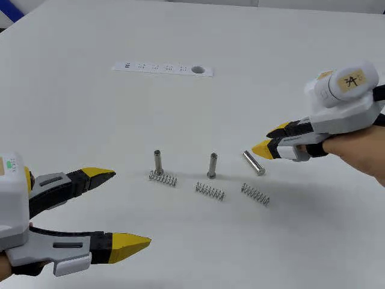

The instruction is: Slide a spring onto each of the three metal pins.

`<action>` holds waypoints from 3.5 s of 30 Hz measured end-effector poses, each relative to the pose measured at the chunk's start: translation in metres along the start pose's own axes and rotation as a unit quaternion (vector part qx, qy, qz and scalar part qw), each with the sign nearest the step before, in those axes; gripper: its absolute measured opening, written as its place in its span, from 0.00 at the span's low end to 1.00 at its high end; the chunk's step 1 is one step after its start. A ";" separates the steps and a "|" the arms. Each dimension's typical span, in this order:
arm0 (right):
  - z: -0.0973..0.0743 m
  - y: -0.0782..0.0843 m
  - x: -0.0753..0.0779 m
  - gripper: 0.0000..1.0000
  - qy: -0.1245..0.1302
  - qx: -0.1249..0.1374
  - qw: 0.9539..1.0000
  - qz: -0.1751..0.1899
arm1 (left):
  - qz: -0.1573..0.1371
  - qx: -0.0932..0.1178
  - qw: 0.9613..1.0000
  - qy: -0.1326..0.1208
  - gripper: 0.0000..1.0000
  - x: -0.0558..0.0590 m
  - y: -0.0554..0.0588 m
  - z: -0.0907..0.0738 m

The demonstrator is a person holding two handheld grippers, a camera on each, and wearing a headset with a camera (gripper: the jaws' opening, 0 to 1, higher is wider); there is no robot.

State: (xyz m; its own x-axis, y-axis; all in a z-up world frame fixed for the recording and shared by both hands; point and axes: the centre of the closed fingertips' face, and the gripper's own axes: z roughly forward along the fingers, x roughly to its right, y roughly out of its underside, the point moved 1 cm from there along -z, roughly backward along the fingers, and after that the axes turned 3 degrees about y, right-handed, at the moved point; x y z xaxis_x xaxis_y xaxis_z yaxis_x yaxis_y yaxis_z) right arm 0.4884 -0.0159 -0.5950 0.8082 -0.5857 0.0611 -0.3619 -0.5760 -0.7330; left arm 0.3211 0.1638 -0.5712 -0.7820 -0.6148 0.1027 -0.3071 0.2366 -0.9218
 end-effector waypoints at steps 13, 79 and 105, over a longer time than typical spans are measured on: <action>0.032 0.012 -0.001 0.23 0.016 -0.053 0.998 0.008 | -0.003 0.000 1.000 0.000 0.79 0.000 0.000 0.000; 0.001 0.026 -0.010 0.08 0.043 -0.042 0.996 0.063 | 0.017 -0.003 1.000 0.001 0.76 0.007 -0.007 0.000; -0.012 0.026 -0.022 0.08 0.033 -0.011 0.997 0.063 | 0.026 0.001 1.000 -0.002 0.75 0.011 -0.014 -0.004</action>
State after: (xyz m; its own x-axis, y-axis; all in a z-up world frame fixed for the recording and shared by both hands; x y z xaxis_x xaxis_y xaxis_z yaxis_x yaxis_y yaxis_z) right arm 0.4551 -0.0248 -0.6072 0.7236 -0.6901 0.0144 -0.4699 -0.5078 -0.7220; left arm 0.3150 0.1570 -0.5560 -0.7952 -0.6040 0.0529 -0.2649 0.2677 -0.9264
